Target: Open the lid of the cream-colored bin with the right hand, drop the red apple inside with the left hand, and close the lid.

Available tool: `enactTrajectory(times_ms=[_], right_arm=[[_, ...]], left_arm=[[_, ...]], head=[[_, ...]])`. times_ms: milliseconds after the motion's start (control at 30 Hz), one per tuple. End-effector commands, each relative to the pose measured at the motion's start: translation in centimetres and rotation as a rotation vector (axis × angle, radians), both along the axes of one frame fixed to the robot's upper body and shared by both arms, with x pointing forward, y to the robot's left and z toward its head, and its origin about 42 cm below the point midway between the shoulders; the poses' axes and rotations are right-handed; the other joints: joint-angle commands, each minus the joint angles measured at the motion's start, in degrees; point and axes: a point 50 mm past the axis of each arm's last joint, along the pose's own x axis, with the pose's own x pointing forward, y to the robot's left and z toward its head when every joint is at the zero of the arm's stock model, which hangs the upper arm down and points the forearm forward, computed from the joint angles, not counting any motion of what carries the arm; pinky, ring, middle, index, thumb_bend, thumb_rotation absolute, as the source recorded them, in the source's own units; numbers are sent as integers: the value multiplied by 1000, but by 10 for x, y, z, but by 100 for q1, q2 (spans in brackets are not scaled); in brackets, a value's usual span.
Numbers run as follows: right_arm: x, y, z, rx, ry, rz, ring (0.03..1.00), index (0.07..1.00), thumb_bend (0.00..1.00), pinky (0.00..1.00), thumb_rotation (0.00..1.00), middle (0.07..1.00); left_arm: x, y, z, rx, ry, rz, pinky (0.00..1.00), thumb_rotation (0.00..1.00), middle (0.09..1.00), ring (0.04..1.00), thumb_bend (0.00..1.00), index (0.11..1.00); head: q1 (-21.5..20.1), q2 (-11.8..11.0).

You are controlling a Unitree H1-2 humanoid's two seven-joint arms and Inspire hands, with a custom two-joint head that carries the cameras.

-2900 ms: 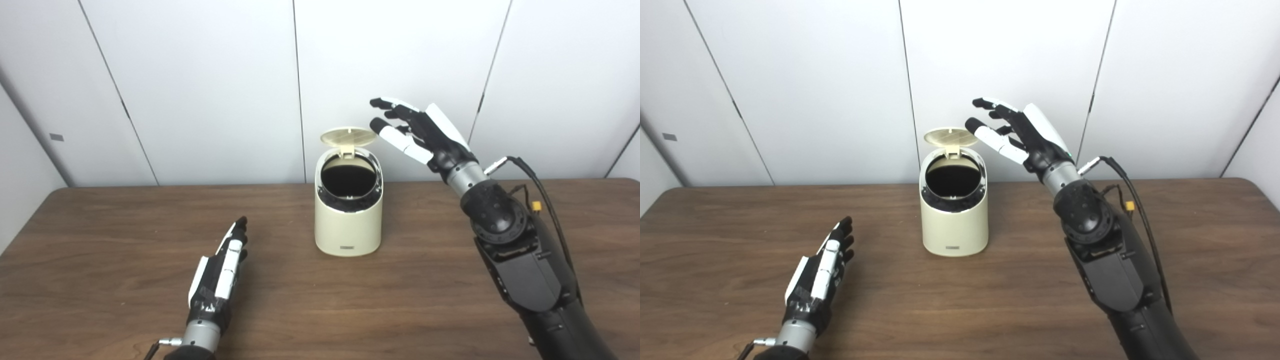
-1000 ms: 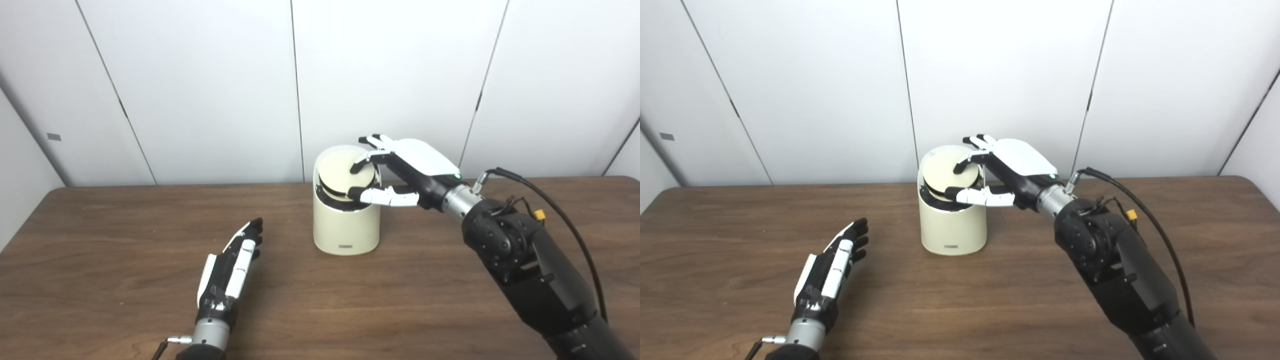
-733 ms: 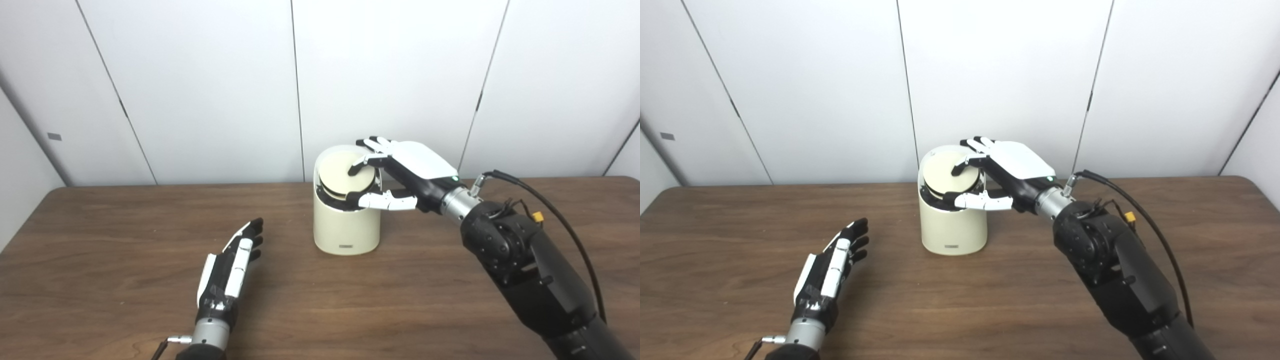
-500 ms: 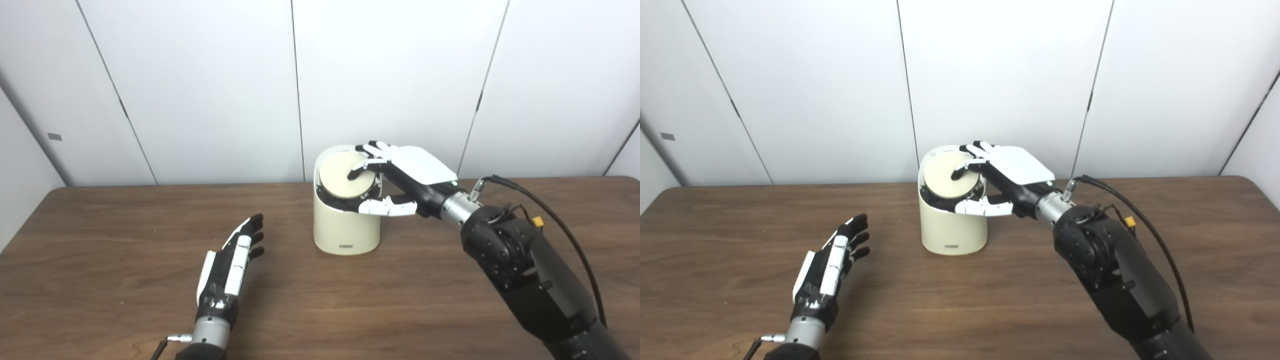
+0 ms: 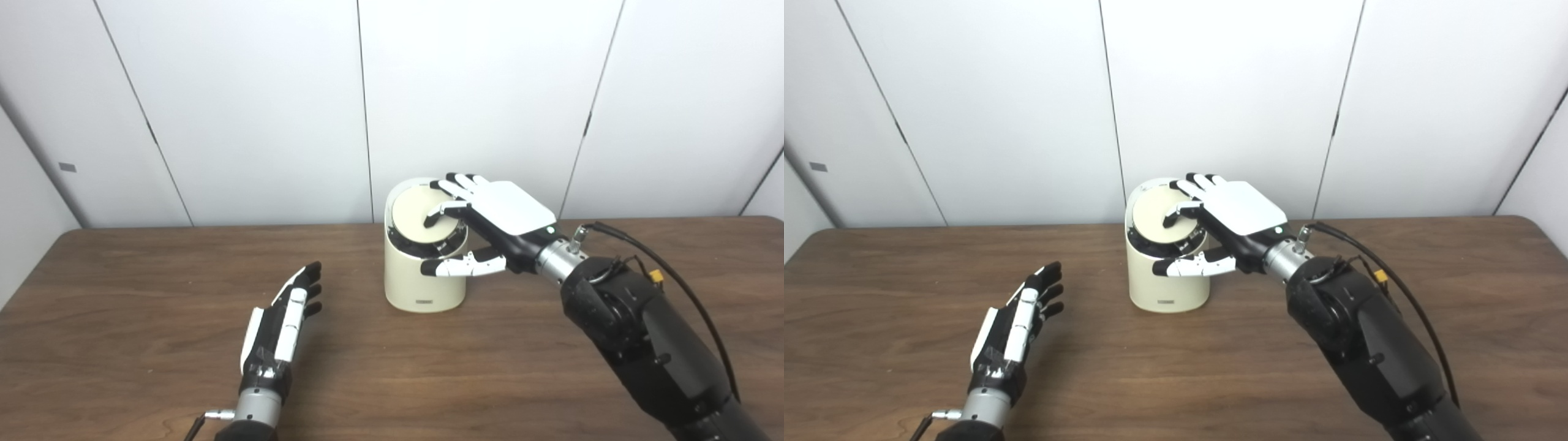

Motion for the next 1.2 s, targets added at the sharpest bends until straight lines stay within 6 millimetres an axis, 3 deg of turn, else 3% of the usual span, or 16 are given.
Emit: enactTrajectory(times_ms=[0, 400, 633, 867, 1167], right_arm=[[1, -3, 4, -41, -31, 6, 1000, 714, 571, 1000, 985, 967], [2, 4, -6, -228, -49, -12, 1000, 746, 627, 1000, 1000, 1000], [0, 5, -8, -206, -39, -6, 1000, 743, 620, 1000, 1000, 998], [-5, 3, 17, -86, -72, -15, 1000, 751, 617, 1000, 1000, 990], [-22, -14, 50, 74, -113, -80, 1000, 786, 534, 1000, 1000, 977]], left_arm=[[4, -3, 14, 1, -63, -3, 859, 917, 915, 900, 506, 899], [4, -6, 15, 6, -71, -6, 856, 899, 915, 902, 557, 903], [5, -7, 15, -5, -69, -8, 853, 890, 917, 905, 557, 899], [7, -6, 14, -6, -67, -2, 846, 887, 912, 901, 546, 899], [8, -3, 13, -15, -70, 1, 865, 891, 910, 899, 554, 902]], head=[[-1, 18], [25, 38], [22, 31], [22, 6], [39, -20]])
